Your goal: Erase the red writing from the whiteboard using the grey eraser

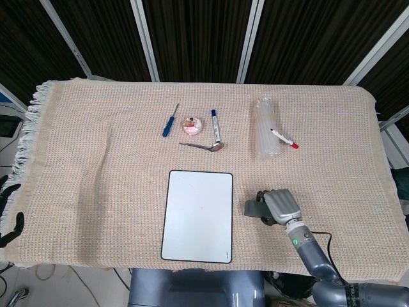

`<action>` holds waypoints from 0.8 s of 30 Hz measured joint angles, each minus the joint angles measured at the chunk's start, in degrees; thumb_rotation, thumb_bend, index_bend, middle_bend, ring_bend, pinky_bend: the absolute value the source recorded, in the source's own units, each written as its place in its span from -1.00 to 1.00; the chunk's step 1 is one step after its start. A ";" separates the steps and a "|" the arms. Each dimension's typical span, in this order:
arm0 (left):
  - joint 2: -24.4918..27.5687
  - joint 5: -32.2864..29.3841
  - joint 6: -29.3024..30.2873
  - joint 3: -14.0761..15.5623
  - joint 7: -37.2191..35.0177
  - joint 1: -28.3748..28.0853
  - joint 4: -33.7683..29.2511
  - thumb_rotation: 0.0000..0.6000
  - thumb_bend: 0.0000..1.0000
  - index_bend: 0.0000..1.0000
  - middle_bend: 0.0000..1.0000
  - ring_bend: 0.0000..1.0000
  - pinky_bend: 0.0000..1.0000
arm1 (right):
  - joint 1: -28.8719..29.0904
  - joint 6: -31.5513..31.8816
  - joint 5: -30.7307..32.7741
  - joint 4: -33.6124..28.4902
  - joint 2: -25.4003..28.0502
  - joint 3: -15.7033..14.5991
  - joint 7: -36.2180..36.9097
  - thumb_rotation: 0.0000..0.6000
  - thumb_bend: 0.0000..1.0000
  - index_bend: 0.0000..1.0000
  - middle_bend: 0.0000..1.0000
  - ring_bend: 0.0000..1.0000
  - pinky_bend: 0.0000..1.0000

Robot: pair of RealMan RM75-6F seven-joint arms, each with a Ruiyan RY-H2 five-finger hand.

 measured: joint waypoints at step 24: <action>-0.50 0.15 0.27 -0.03 1.15 0.01 0.42 1.00 -0.02 -0.66 -0.98 -1.00 -0.91 | -4.17 -1.03 -6.77 0.75 8.01 0.77 11.05 1.00 -0.91 -1.00 -1.00 -0.95 -0.69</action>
